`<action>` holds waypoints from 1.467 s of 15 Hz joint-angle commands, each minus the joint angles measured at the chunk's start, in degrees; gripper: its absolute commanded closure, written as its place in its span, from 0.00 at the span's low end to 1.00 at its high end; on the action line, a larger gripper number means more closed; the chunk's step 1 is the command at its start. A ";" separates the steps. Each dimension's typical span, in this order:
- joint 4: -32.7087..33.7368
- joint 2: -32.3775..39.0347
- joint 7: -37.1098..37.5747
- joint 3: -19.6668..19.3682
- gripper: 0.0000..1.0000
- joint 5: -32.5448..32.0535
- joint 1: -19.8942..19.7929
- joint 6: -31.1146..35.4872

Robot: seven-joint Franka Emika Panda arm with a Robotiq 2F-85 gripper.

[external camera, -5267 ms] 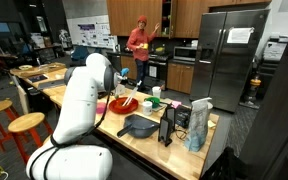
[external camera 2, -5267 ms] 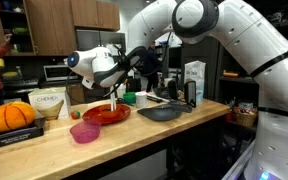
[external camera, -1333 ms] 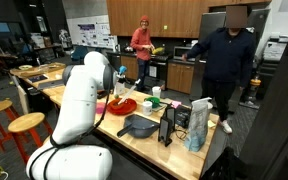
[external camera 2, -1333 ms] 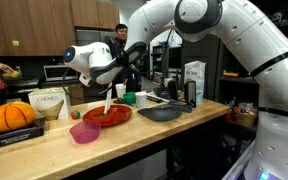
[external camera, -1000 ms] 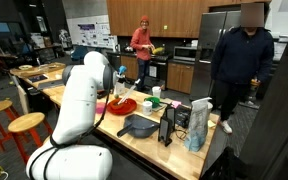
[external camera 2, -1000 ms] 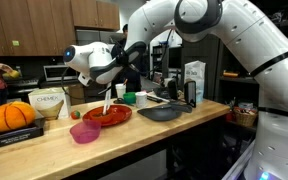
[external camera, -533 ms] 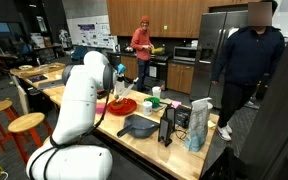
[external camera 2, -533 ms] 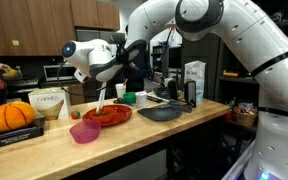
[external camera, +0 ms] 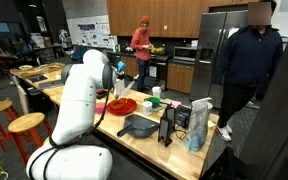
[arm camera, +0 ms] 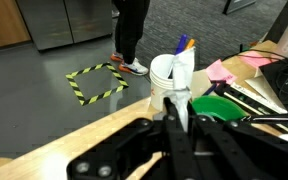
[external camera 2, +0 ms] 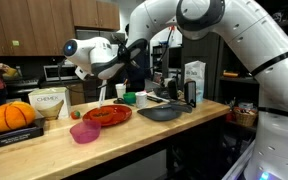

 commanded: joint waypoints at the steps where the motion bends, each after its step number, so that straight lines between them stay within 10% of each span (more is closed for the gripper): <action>1: -2.72 -2.09 1.24 -0.95 0.98 -2.69 -0.32 0.99; 22: -7.49 -3.65 4.75 0.73 0.98 0.78 -3.06 0.49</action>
